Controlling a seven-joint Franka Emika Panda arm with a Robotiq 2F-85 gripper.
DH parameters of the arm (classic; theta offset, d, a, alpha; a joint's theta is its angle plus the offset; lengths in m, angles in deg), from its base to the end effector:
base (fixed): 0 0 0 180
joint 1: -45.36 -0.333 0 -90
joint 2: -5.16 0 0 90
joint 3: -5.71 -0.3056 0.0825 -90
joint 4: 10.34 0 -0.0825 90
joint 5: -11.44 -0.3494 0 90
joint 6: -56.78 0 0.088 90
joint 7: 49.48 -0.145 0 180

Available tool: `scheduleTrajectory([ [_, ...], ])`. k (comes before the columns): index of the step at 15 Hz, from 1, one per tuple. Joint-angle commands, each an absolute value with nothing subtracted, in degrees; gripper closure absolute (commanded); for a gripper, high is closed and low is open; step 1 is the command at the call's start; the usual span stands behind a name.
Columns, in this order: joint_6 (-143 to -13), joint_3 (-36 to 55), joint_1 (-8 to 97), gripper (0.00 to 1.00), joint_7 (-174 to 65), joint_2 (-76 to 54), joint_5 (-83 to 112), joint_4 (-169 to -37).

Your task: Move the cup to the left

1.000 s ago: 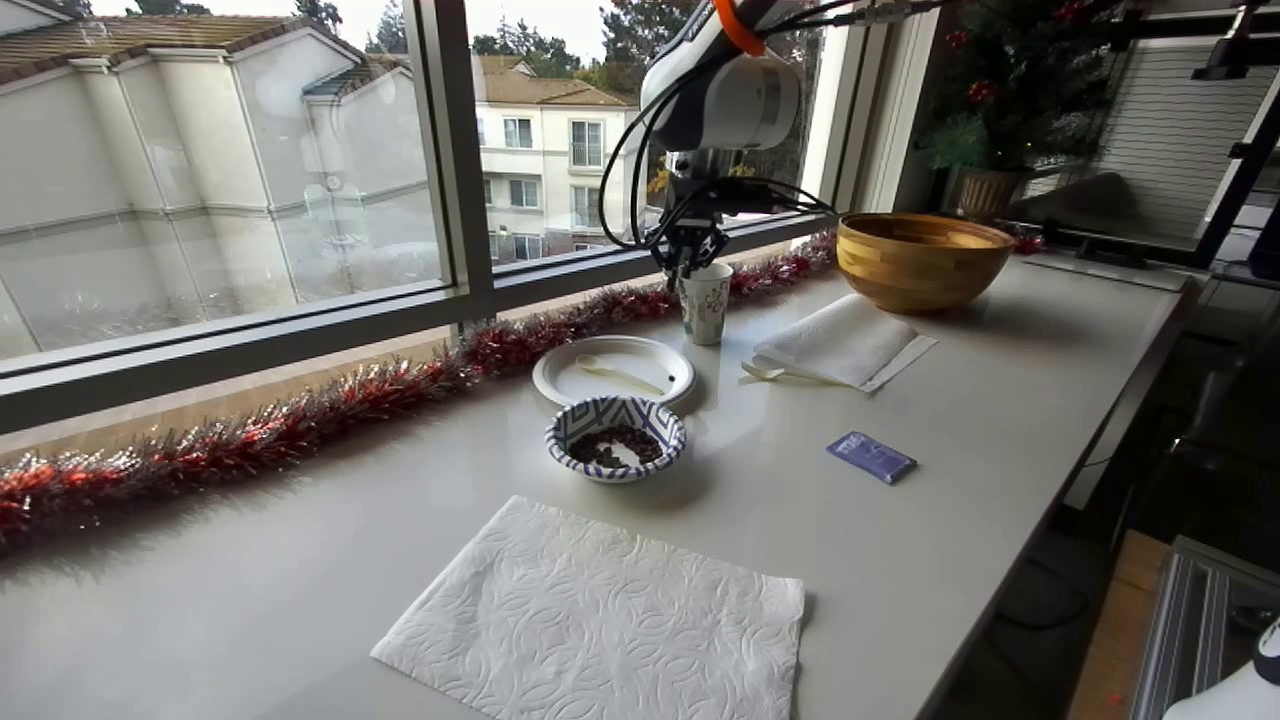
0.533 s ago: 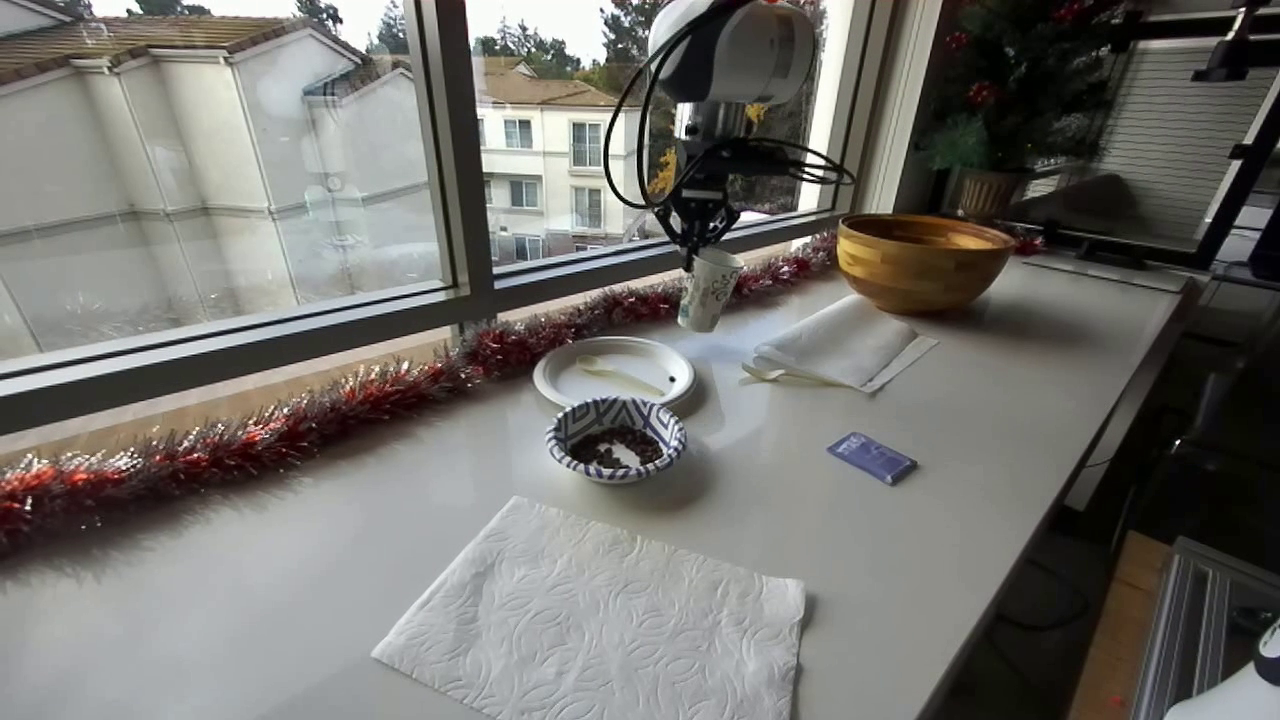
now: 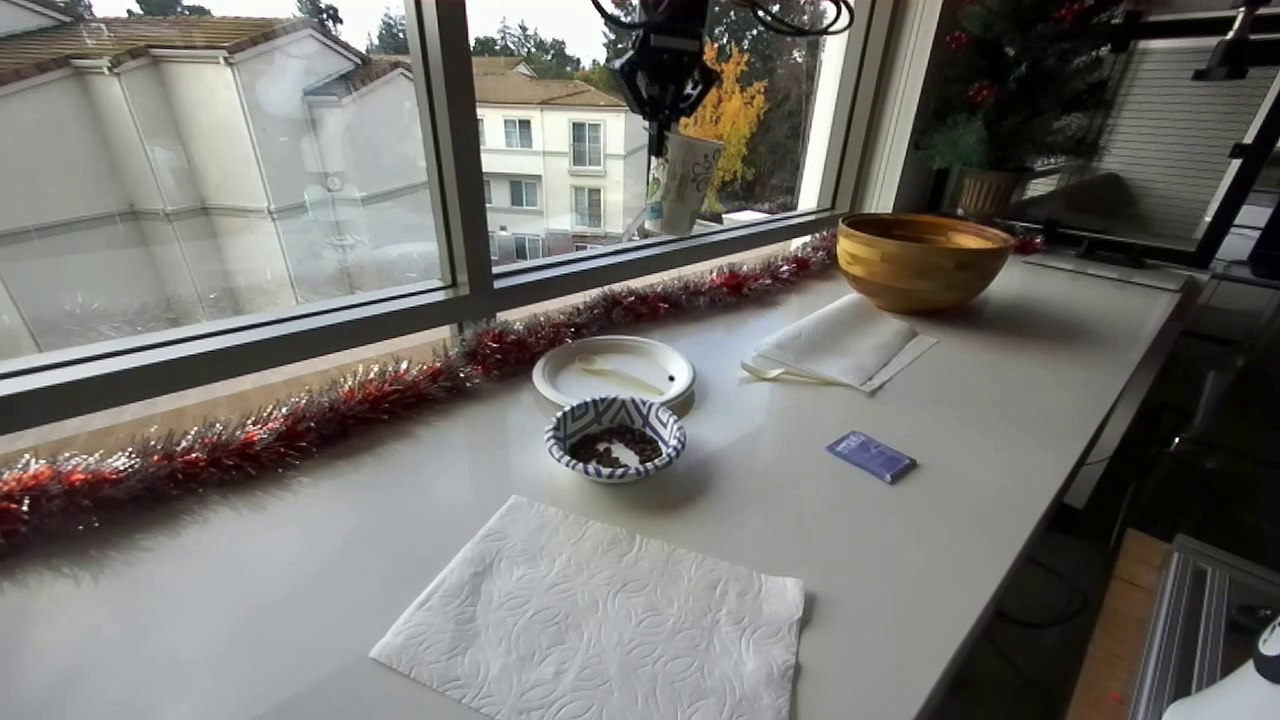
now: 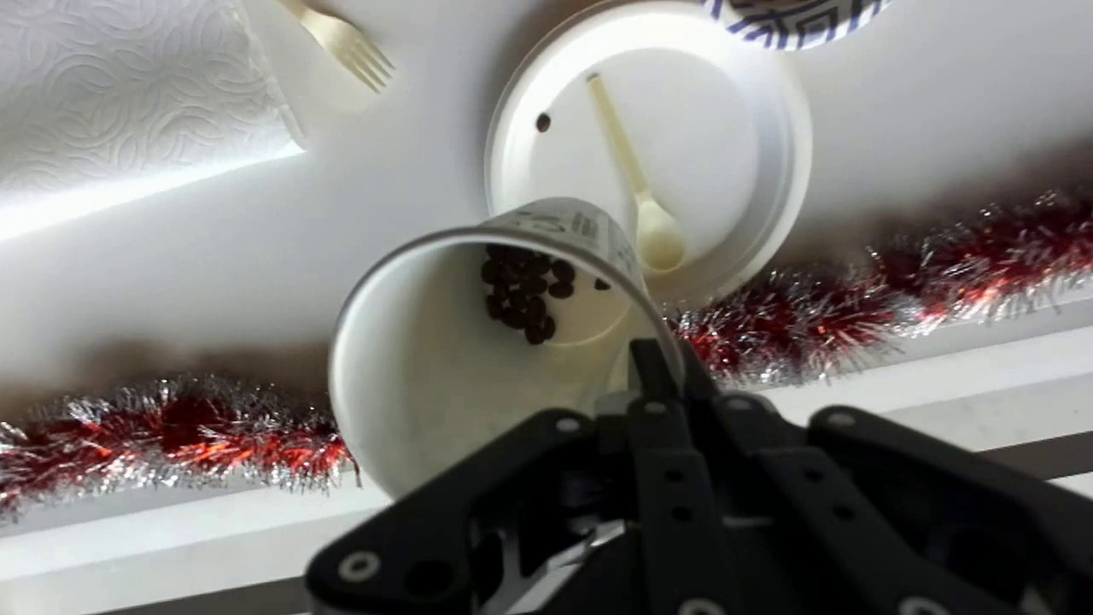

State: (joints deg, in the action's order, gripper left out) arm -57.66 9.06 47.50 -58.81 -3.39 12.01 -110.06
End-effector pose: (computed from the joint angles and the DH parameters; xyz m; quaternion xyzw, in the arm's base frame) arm 0.5851 -0.0557 0.4572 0.9905 -0.1264 0.0542 0.0071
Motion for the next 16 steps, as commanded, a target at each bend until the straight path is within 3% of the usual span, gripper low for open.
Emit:
scheduleTrajectory([
  [1,-53.97,4.8,42.35,0.99,-58.76,2.2,17.29,-112.16],
  [8,-51.54,-7.06,31.0,0.99,-58.29,0.81,22.42,-108.11],
  [16,-53.03,-7.53,30.59,0.99,-59.14,1.55,21.17,-109.68],
])
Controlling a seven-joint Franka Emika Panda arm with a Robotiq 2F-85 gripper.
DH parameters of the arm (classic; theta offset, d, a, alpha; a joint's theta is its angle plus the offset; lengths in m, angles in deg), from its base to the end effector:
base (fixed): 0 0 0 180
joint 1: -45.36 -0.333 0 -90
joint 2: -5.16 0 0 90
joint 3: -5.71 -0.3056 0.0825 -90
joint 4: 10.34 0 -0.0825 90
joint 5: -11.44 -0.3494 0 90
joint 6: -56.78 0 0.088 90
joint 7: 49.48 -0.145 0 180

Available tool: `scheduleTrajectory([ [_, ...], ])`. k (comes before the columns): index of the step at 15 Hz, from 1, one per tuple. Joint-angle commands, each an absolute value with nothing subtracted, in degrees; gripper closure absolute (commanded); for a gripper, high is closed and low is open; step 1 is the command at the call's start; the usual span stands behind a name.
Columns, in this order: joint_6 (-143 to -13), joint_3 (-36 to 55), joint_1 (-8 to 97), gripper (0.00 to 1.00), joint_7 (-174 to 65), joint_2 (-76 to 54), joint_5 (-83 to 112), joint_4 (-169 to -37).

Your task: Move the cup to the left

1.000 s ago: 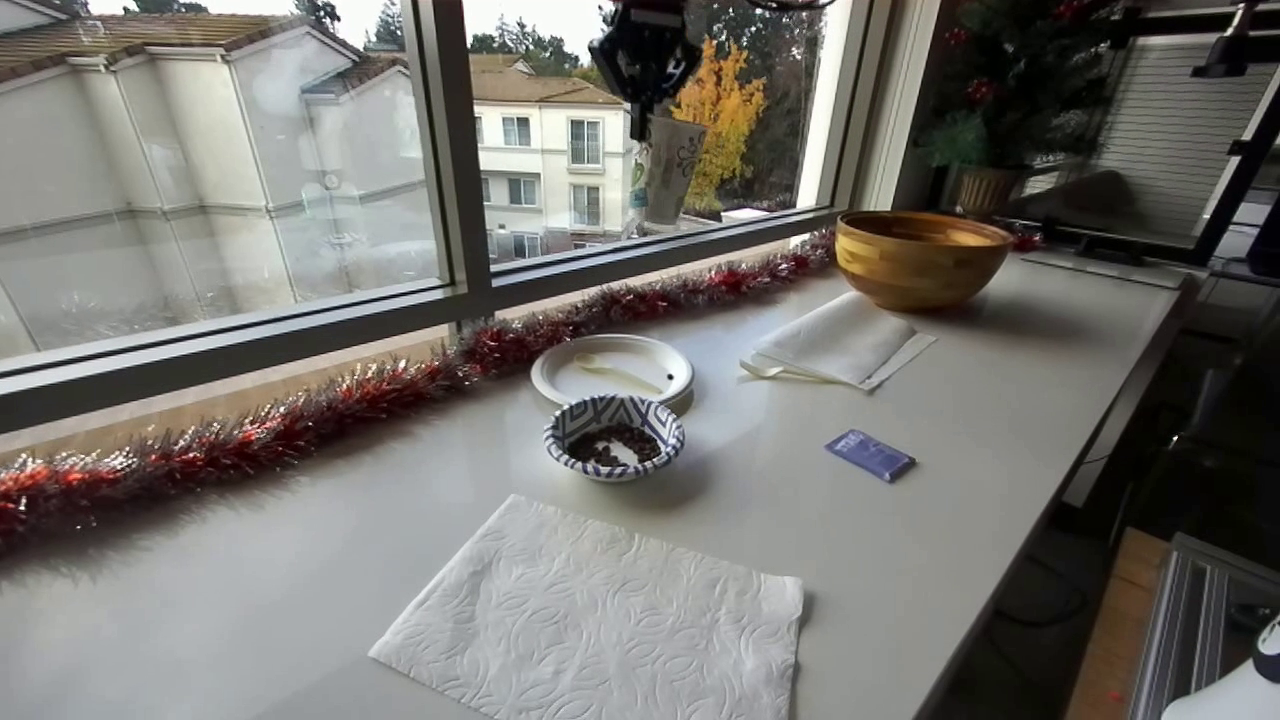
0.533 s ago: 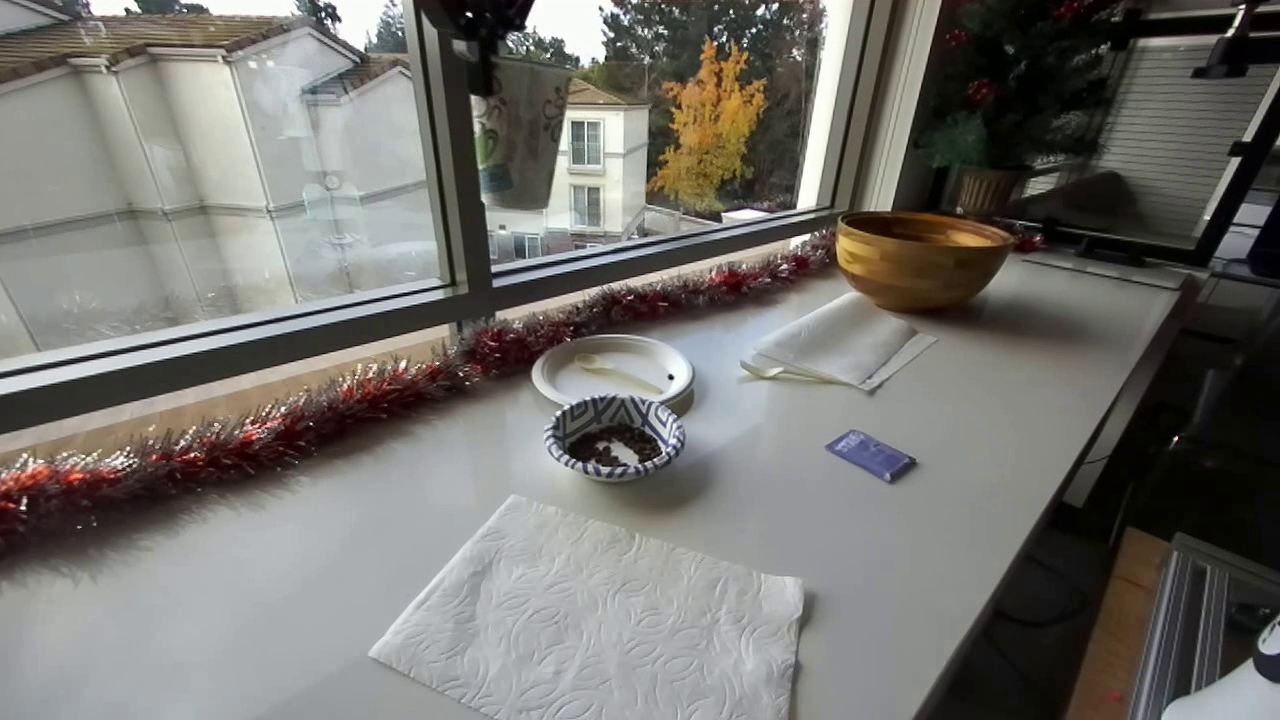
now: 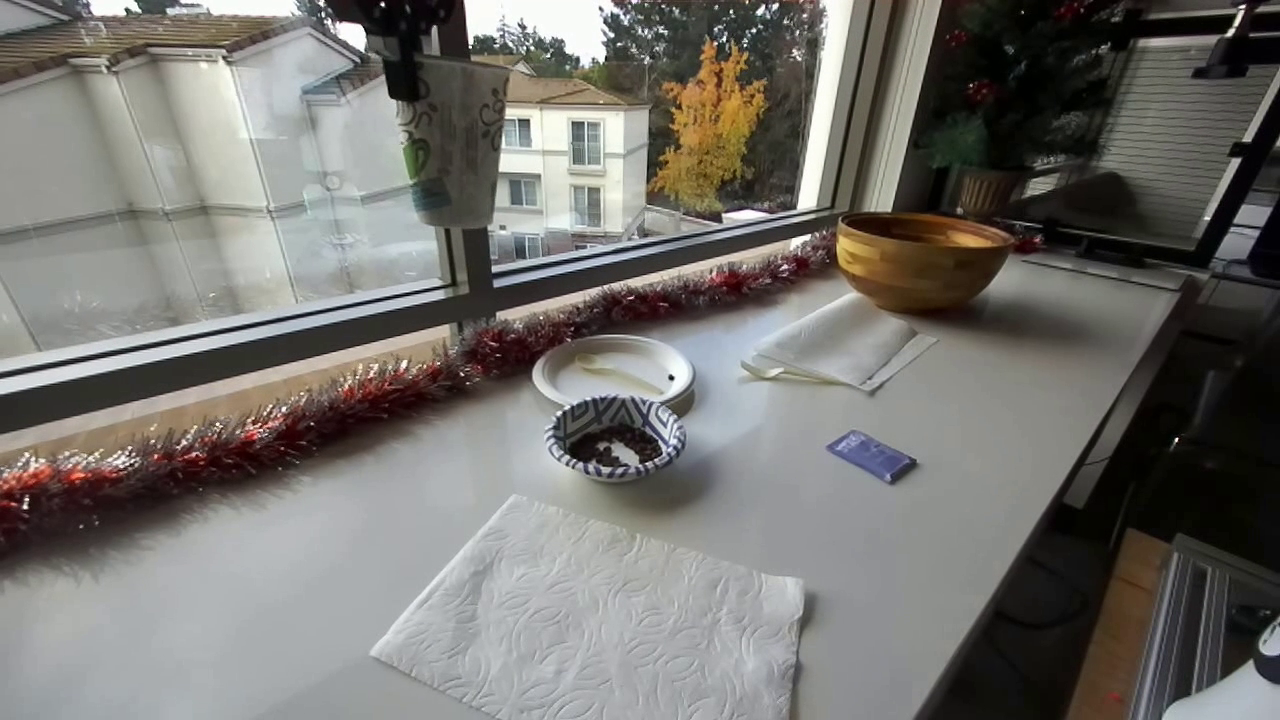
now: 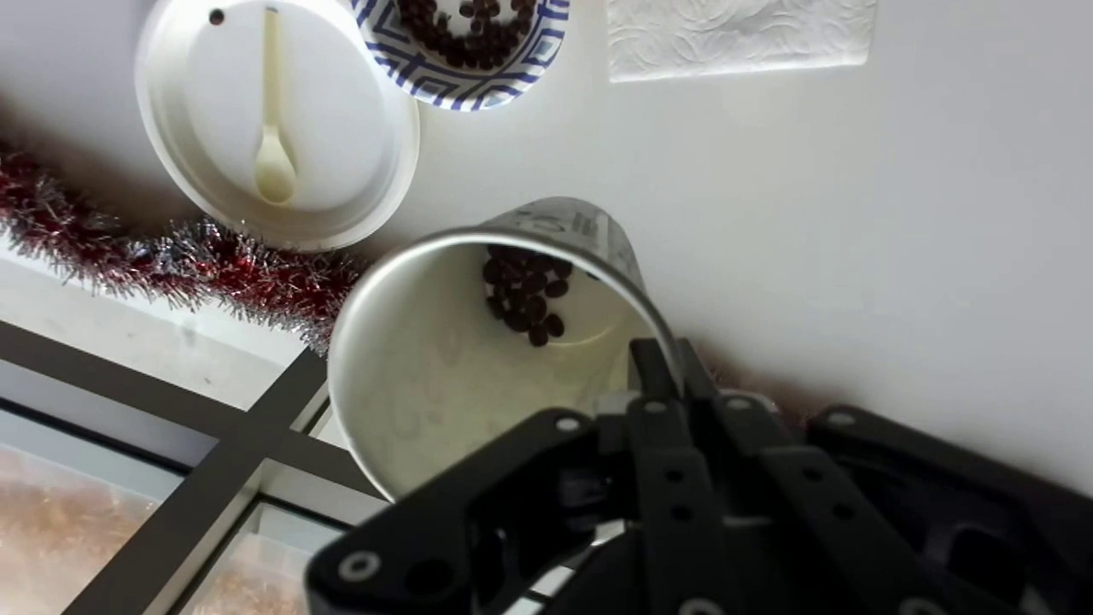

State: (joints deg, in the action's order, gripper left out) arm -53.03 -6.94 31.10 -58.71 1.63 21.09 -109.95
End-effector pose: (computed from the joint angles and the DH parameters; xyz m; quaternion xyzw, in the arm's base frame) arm 0.5126 0.2373 0.5021 0.9799 0.1759 0.0789 0.0521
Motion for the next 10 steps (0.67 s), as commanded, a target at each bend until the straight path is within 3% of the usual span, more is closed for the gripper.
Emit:
scheduleTrajectory([
  [1,-53.11,-7.86,30.23,0.99,-59.61,0.58,20.9,-109.3],
  [10,-60.69,-8.32,25.26,0.99,-65.86,-12.48,25.73,-107.46],
])
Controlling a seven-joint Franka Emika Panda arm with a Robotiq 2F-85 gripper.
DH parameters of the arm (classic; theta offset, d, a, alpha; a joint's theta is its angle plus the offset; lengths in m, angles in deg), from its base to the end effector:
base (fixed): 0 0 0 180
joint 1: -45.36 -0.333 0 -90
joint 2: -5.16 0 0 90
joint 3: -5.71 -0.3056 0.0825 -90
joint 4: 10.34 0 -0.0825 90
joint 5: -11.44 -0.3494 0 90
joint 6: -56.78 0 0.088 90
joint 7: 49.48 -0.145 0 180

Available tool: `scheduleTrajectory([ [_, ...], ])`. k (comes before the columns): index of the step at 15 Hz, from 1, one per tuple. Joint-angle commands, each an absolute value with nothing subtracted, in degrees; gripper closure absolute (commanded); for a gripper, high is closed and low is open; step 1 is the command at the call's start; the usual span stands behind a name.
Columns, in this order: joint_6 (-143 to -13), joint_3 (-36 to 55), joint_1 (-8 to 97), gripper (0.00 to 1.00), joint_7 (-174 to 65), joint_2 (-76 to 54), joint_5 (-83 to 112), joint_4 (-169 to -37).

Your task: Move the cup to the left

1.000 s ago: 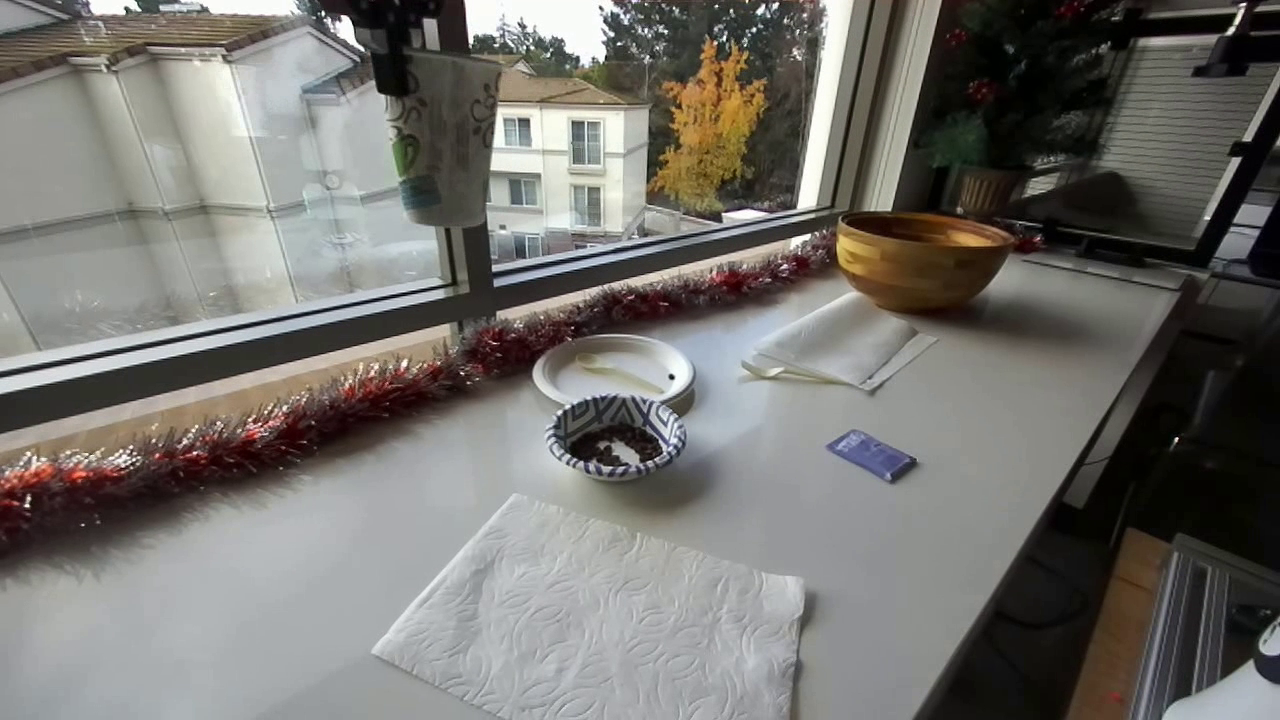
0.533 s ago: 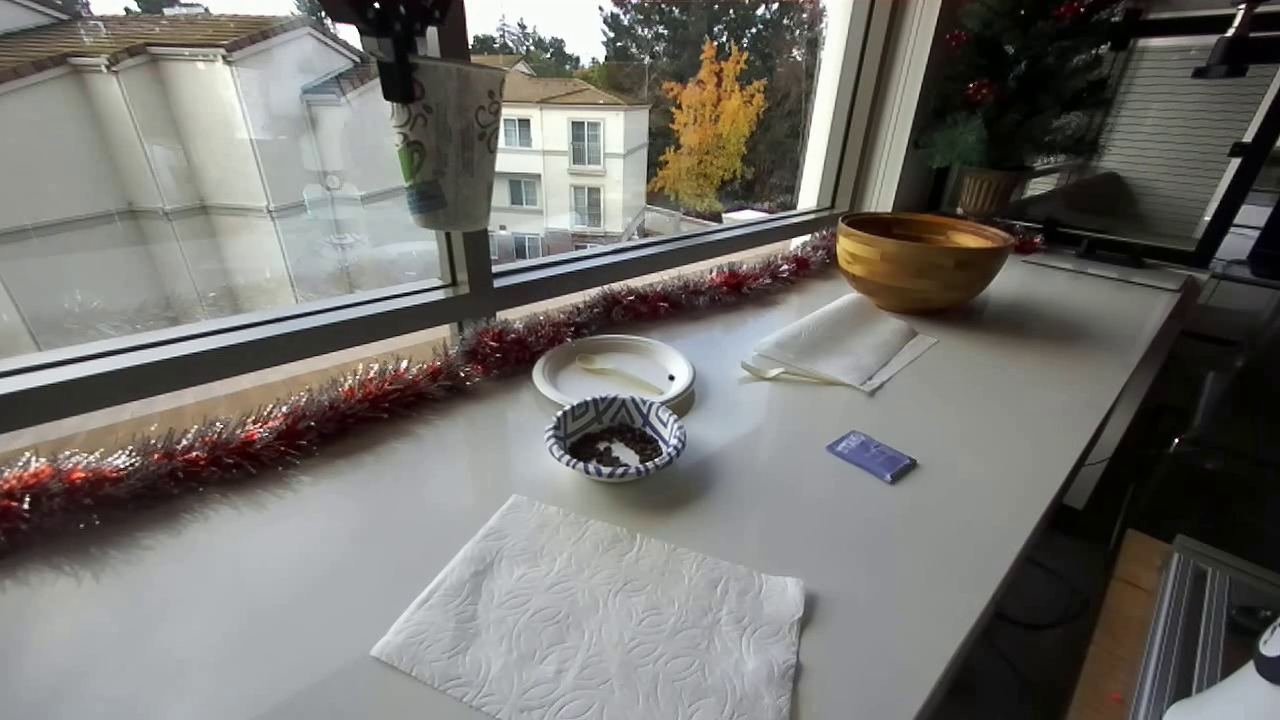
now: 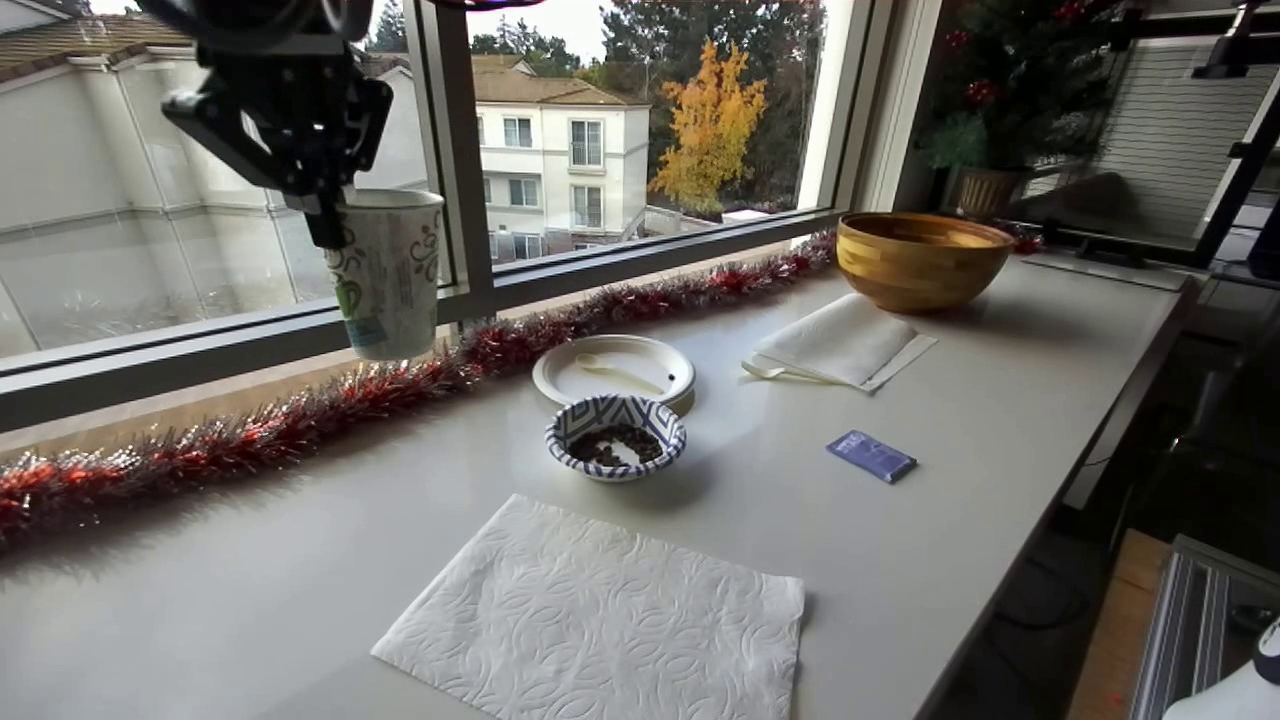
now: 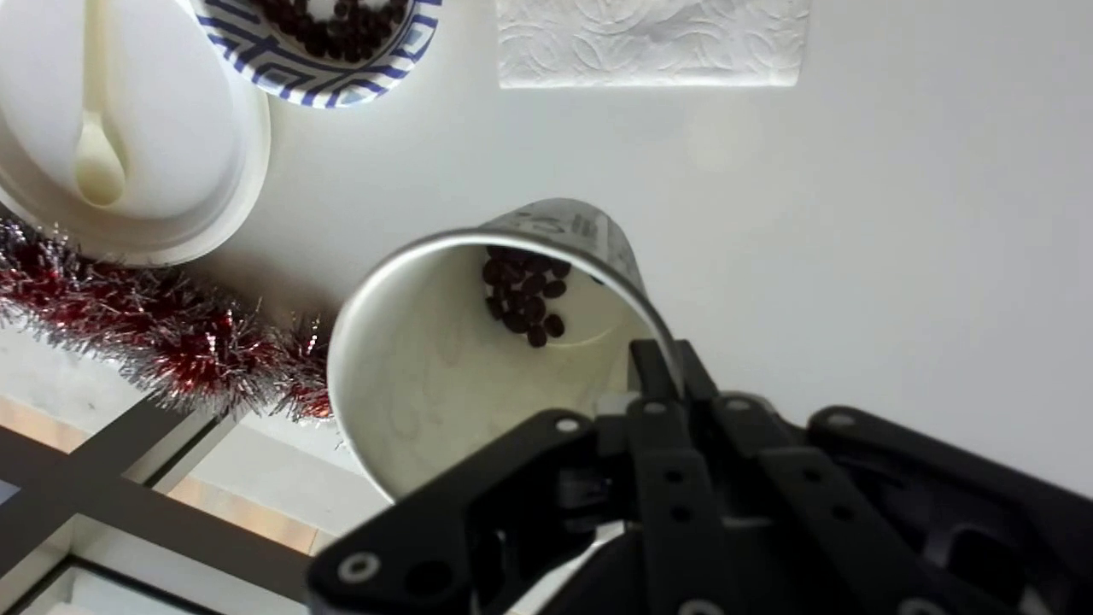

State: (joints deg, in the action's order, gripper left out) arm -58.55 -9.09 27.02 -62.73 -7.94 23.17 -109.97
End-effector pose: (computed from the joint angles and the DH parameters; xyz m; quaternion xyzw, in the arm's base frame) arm 0.5161 0.3038 0.4171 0.9754 0.2089 0.0505 0.0488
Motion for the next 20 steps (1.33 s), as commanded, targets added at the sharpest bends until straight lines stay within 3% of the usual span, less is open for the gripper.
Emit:
scheduleTrajectory([
  [1,-61.26,-7.8,24.41,0.99,-68.04,-14.06,26.98,-106.8],
  [17,-69.82,-3.44,19.96,0.99,-66.38,-30.9,26.71,-98.67],
  [18,-69.54,-3.41,19.79,0.71,-66.22,-31.14,26.57,-98.34],
  [20,-66.87,-3.81,19.49,0.65,-65.44,-30.37,25.95,-97.68],
])
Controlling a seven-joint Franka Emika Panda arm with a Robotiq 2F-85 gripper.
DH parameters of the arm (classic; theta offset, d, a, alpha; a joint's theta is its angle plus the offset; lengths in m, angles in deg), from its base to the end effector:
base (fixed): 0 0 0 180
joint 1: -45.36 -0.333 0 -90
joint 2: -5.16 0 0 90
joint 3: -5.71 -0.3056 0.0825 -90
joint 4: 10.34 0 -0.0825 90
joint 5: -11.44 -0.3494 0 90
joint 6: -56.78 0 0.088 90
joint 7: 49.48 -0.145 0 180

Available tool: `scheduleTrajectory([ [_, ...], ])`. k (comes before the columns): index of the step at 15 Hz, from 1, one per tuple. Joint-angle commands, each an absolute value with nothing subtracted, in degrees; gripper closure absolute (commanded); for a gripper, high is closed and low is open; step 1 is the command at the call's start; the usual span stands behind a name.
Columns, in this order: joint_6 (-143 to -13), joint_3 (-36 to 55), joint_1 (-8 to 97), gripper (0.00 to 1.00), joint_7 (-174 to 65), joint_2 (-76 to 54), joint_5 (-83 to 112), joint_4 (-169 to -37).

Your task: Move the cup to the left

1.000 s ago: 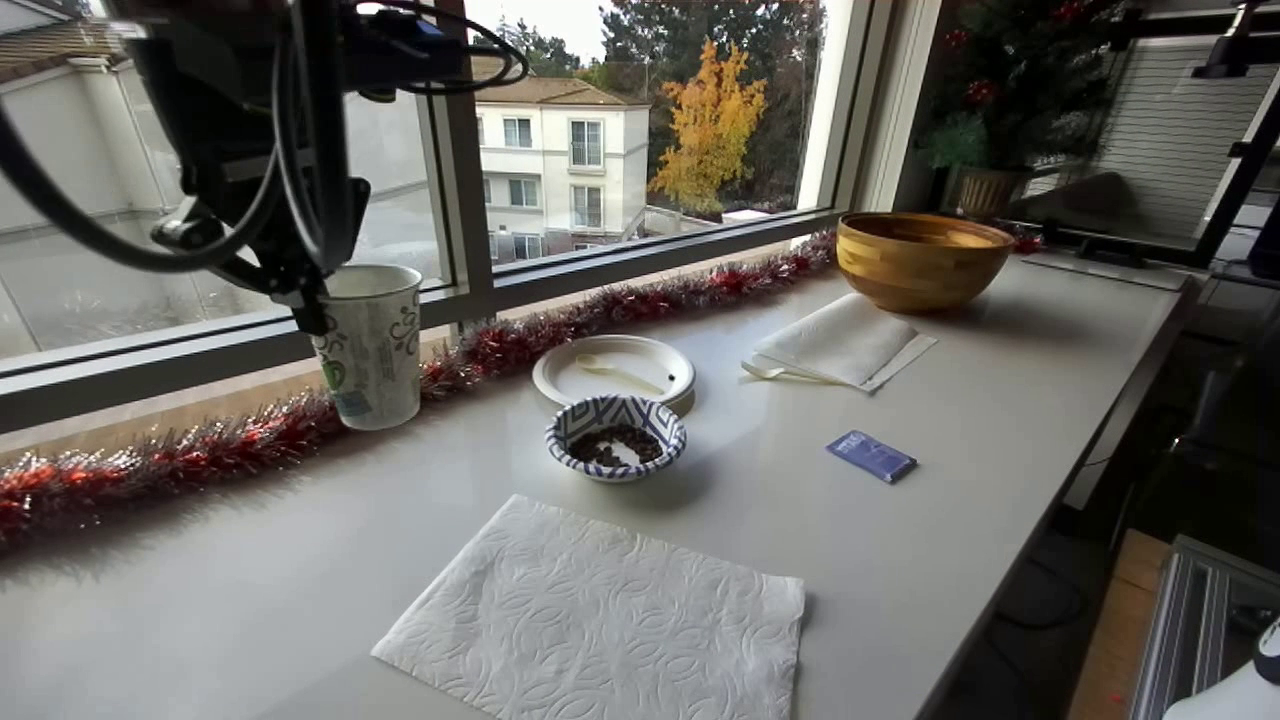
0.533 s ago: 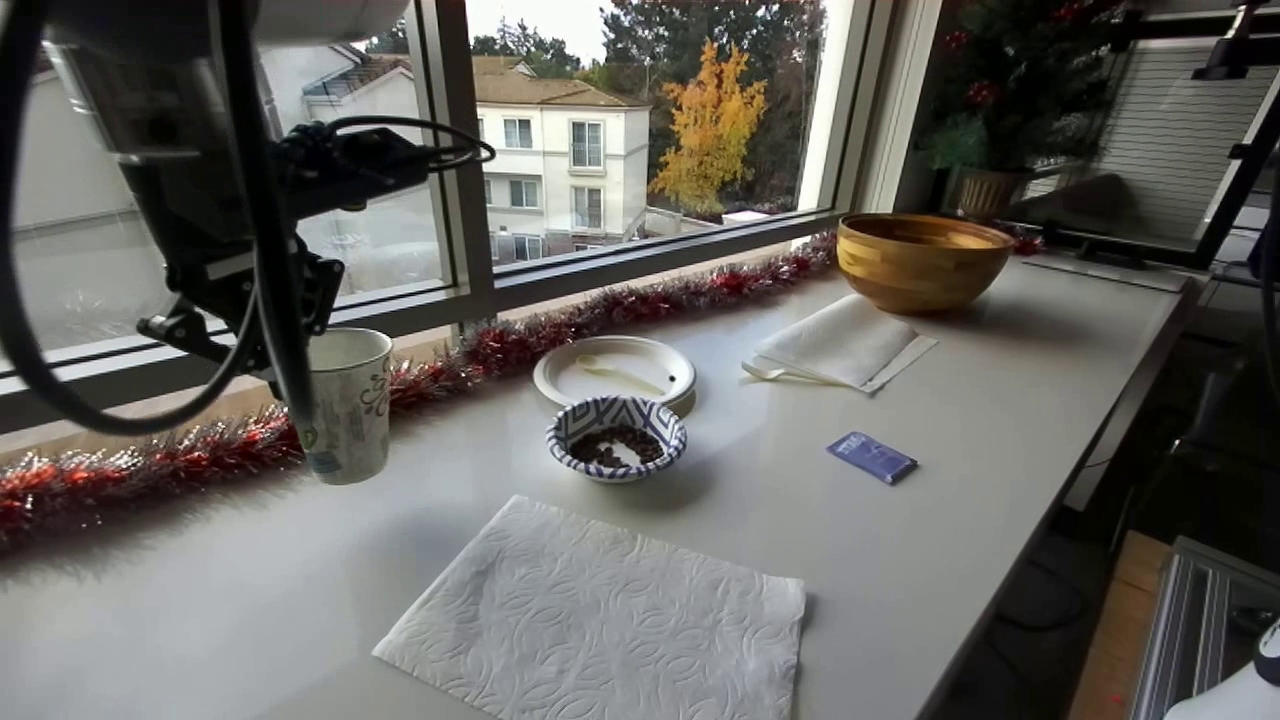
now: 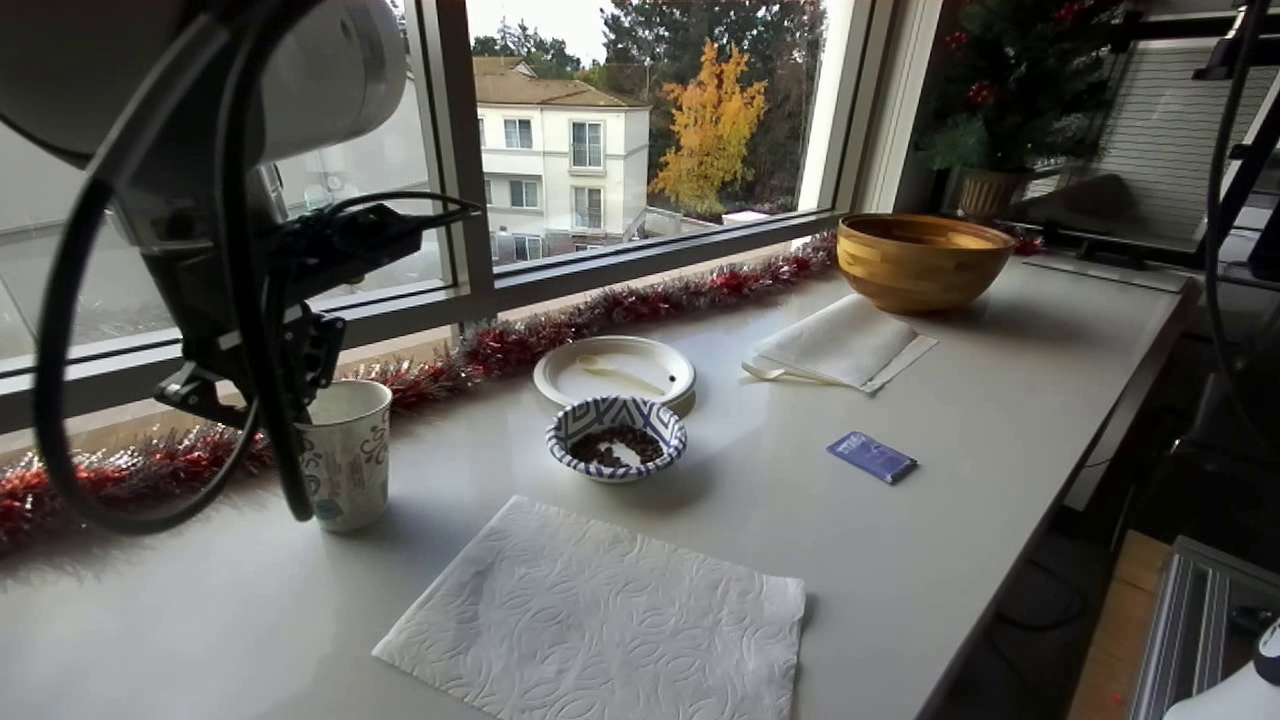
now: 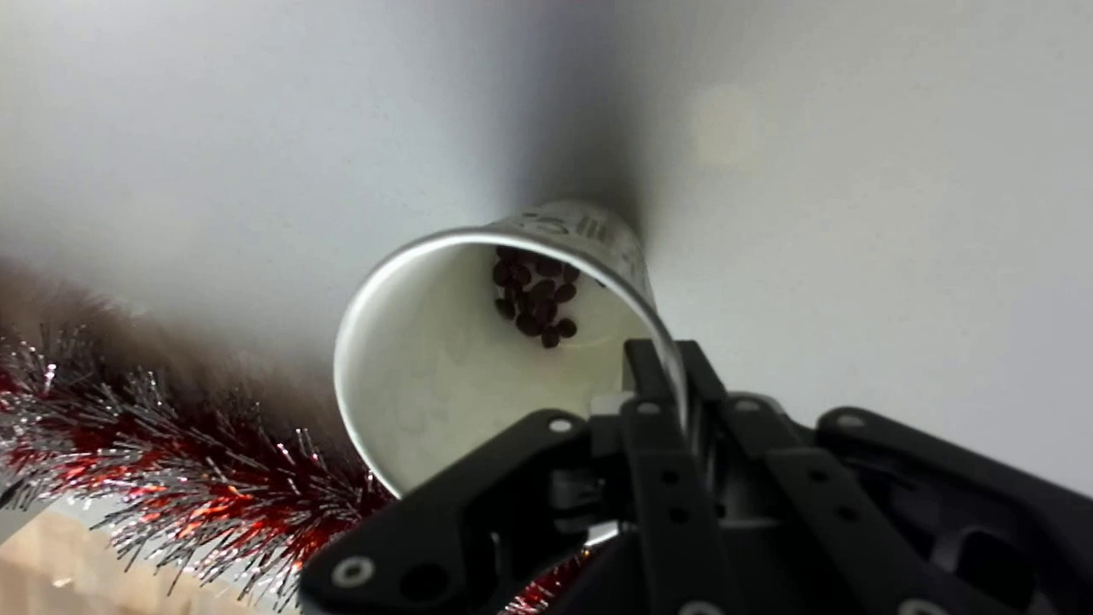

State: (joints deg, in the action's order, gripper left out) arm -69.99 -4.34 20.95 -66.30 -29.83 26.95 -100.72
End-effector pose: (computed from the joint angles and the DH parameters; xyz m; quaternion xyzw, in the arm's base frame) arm 0.5685 0.3526 0.2636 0.9747 0.2146 0.0428 0.0459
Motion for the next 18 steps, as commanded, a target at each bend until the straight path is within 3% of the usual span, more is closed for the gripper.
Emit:
scheduleTrajectory([
  [1,-64.88,-4.16,19.43,0.58,-65.36,-29.04,25.3,-97.7],
  [7,-50.6,-4.76,20.12,0.17,-68.09,-18.13,22.67,-99.48],
  [9,-54.01,-5.98,22.66,0.03,-64.74,-12.25,19.94,-104.1],
  [14,-63.14,-6.56,27.7,0.0,-57.53,1.72,13.58,-117.29],
  [18,-51.83,-5.58,30.77,0.0,-56.3,12.21,8.92,-123.44],
])
